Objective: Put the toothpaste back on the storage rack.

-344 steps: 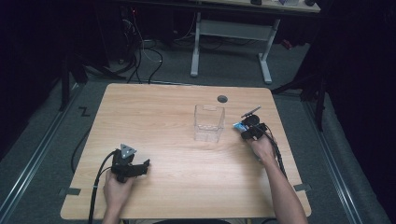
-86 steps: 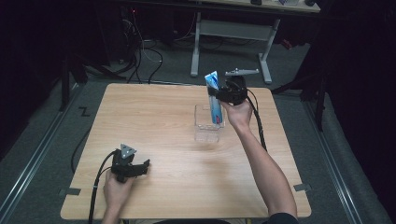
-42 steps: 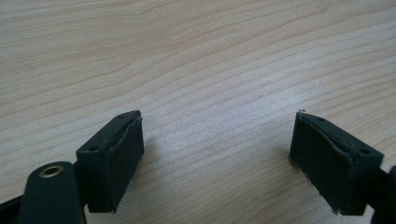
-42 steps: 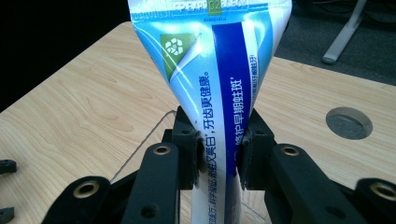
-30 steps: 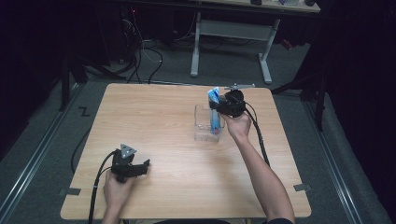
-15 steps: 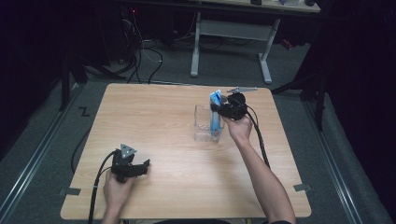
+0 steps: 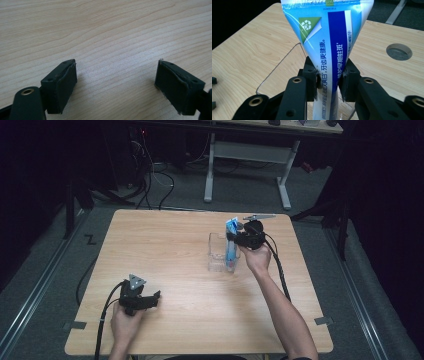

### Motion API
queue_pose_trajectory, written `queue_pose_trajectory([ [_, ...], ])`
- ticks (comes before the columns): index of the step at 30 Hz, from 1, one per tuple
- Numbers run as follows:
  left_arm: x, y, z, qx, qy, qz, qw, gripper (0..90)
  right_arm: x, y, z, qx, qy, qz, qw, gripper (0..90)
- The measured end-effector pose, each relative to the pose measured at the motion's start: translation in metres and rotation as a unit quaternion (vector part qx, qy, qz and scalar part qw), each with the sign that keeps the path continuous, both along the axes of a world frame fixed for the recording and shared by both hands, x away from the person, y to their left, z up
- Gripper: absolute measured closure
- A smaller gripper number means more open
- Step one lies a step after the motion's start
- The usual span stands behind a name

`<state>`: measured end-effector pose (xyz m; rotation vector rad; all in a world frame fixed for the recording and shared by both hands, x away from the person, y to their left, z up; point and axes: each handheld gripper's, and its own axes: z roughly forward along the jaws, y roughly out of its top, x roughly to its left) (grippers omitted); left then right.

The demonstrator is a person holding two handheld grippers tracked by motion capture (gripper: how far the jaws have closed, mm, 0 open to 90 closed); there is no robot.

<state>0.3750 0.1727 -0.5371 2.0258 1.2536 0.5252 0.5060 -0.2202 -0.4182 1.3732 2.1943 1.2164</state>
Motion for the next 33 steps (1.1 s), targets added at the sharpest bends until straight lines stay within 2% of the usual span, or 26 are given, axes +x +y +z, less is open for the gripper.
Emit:
queue_pose_trajectory([
  [6, 0.0, 0.0, 0.0, 0.0, 0.0, 0.0, 1.0, 18.1, -0.001, -0.001, 0.0, -0.021, -0.008, -0.004, 0.9997, 69.7],
  [16, 0.0, 0.0, 0.0, 0.0, 0.0, 0.0, 1.0, 18.1, -0.005, -0.002, 0.001, -0.036, -0.014, -0.006, 0.9992, 69.8],
  [22, 0.0, 0.0, 0.0, 0.0, 0.0, 0.0, 1.0, 18.1, -0.01, -0.005, 0.001, -0.033, -0.021, -0.005, 0.9992, 69.9],
  [27, 0.0, 0.0, 0.0, -0.001, 0.0, 0.001, 1.0, 18.2, -0.012, -0.011, 0.0, -0.027, -0.017, -0.013, 0.9994, 69.2],
  [33, 0.0, 0.0, 0.0, 0.0, 0.0, 0.0, 1.0, 18.2, -0.014, -0.015, -0.002, -0.033, -0.019, -0.016, 0.9991, 65.8],
])
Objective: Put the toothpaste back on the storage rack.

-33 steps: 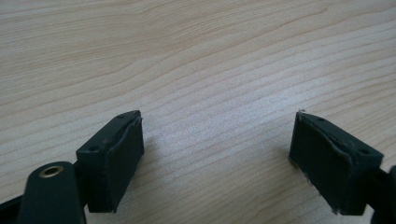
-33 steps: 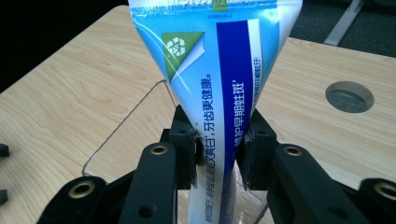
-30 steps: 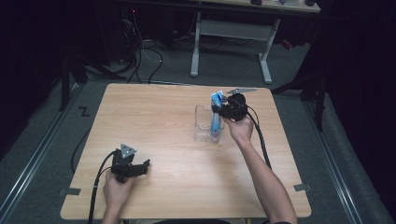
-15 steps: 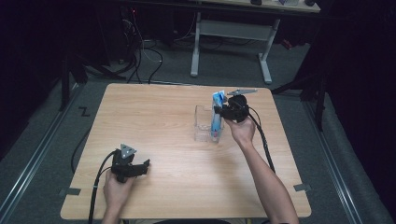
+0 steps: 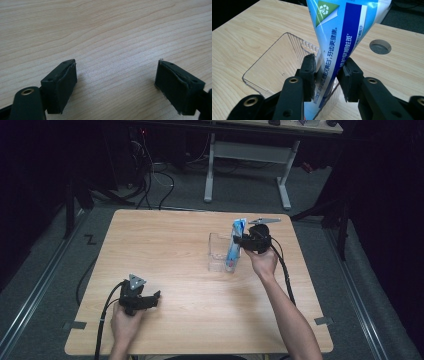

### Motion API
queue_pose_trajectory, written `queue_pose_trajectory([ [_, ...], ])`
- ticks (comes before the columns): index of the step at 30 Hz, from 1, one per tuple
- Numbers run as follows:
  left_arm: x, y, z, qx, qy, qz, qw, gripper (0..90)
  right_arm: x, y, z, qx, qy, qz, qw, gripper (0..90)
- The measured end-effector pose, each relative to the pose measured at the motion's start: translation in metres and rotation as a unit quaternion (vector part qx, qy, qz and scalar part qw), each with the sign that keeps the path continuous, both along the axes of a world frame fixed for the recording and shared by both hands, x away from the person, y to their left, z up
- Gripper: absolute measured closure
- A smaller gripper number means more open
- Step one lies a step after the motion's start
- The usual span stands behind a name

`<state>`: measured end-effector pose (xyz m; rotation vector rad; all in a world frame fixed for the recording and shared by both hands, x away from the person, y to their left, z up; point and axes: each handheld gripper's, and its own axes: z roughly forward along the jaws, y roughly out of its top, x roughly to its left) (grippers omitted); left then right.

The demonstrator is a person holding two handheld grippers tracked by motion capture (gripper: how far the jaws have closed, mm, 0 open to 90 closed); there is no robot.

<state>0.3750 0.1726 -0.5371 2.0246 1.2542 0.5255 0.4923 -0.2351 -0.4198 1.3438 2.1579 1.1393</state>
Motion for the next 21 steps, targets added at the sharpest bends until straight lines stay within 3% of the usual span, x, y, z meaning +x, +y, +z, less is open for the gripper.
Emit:
queue_pose_trajectory([
  [5, 0.0, 0.0, 0.0, 0.0, 0.0, 0.0, 1.0, 18.2, -0.004, 0.002, 0.003, -0.016, -0.005, -0.002, 0.9999, 58.5],
  [8, 0.0, 0.0, 0.0, 0.0, 0.0, 0.0, 1.0, 18.2, -0.005, 0.001, 0.003, -0.012, -0.002, 0.002, 0.9999, 54.8],
  [11, 0.0, 0.0, 0.0, 0.0, 0.0, 0.0, 1.0, 18.1, -0.013, -0.004, 0.008, -0.004, -0.018, -0.003, 0.9998, 50.5],
  [21, 0.0, 0.0, 0.0, 0.0, 0.0, 0.0, 1.0, 18.2, -0.028, -0.023, 0.017, 0.002, -0.031, -0.016, 0.9994, 47.4],
])
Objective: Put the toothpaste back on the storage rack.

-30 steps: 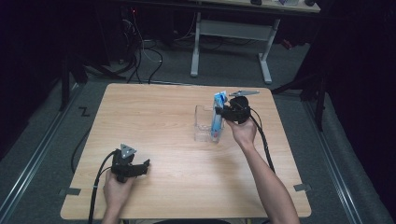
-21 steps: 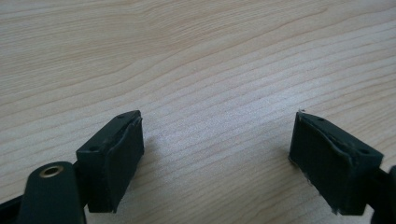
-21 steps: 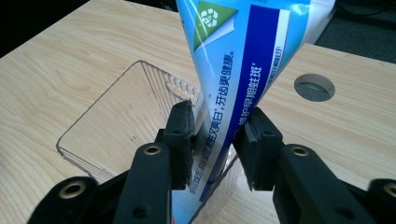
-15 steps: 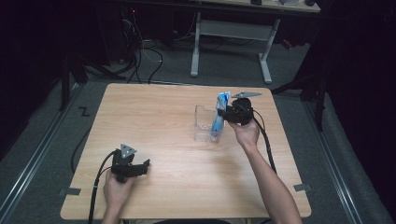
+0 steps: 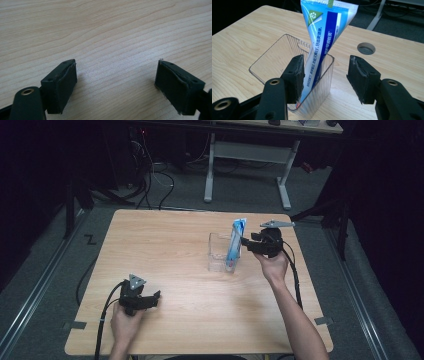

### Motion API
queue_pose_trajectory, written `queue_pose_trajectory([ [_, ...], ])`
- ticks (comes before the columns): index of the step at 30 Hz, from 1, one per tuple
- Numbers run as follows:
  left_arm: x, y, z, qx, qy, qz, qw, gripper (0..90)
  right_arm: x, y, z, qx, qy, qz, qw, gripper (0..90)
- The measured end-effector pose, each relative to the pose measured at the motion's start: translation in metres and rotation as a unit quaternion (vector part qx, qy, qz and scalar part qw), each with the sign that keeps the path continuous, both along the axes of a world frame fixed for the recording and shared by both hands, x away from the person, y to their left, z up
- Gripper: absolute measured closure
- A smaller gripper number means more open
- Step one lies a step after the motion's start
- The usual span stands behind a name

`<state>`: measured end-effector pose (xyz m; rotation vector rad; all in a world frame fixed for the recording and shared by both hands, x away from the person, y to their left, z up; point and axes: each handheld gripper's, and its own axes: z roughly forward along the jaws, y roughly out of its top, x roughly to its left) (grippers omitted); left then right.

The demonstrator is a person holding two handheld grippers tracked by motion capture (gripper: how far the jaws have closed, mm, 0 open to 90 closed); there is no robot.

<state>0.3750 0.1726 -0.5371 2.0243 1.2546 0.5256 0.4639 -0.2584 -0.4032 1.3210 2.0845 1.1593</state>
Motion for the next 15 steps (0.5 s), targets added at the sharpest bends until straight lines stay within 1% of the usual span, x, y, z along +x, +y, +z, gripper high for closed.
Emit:
queue_pose_trajectory([
  [2, 0.0, 0.0, 0.0, 0.0, 0.0, 0.0, 1.0, 18.2, -0.003, -0.002, 0.003, -0.004, -0.003, 0.0, 1.0, 47.5],
  [7, 0.0, 0.0, 0.0, 0.0, 0.0, 0.0, 1.0, 18.2, -0.008, -0.007, 0.005, -0.014, -0.002, 0.0, 0.9999, 47.8],
  [11, 0.0, 0.0, 0.0, 0.0, 0.0, 0.0, 1.0, 18.1, -0.014, -0.012, 0.009, -0.01, -0.006, -0.001, 0.9999, 48.4],
  [15, 0.0, 0.0, 0.0, 0.0, 0.0, 0.0, 1.0, 18.2, -0.019, -0.016, 0.013, -0.016, -0.01, -0.001, 0.9998, 48.6],
])
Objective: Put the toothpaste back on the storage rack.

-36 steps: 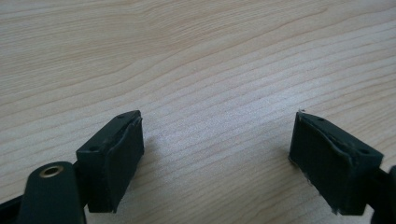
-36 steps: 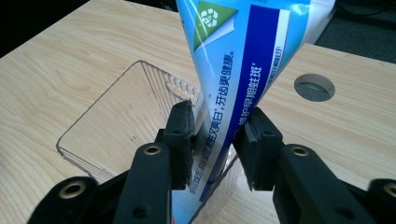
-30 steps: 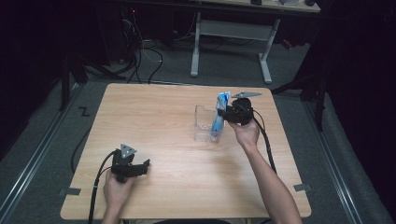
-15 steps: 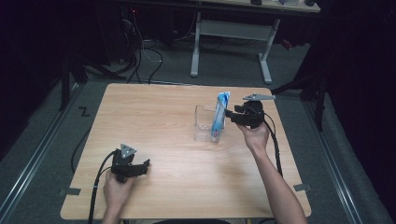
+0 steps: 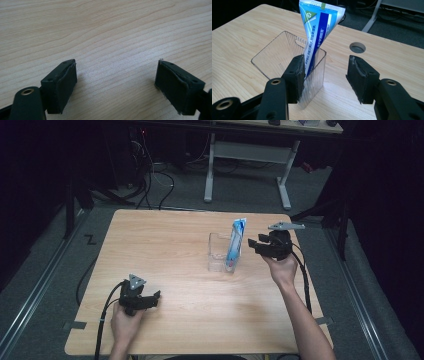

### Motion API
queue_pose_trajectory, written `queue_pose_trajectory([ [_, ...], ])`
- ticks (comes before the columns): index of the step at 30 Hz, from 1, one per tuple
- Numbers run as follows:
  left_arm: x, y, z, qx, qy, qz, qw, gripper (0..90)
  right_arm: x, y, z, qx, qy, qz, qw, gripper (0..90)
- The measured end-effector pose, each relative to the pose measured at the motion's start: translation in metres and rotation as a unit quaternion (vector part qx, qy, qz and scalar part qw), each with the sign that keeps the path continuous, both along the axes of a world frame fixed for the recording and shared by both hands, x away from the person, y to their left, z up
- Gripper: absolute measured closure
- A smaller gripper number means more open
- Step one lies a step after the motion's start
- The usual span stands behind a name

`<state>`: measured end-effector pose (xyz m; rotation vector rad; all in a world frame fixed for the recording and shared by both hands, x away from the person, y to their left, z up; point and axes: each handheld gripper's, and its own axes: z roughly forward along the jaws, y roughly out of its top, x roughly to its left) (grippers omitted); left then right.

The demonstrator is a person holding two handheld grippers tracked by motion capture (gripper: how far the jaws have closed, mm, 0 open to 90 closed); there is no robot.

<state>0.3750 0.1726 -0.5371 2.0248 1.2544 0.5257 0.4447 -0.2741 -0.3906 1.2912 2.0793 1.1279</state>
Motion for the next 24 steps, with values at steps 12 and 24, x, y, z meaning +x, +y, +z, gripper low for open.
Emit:
queue_pose_trajectory([
  [12, 0.0, 0.0, 0.0, 0.0, 0.0, 0.0, 1.0, 18.2, -0.016, -0.012, 0.001, 0.011, -0.012, -0.005, 0.9999, 50.1],
  [24, 0.0, 0.0, 0.0, 0.0, 0.0, 0.0, 1.0, 18.2, -0.033, -0.024, -0.002, 0.031, -0.015, -0.002, 0.9994, 49.3],
])
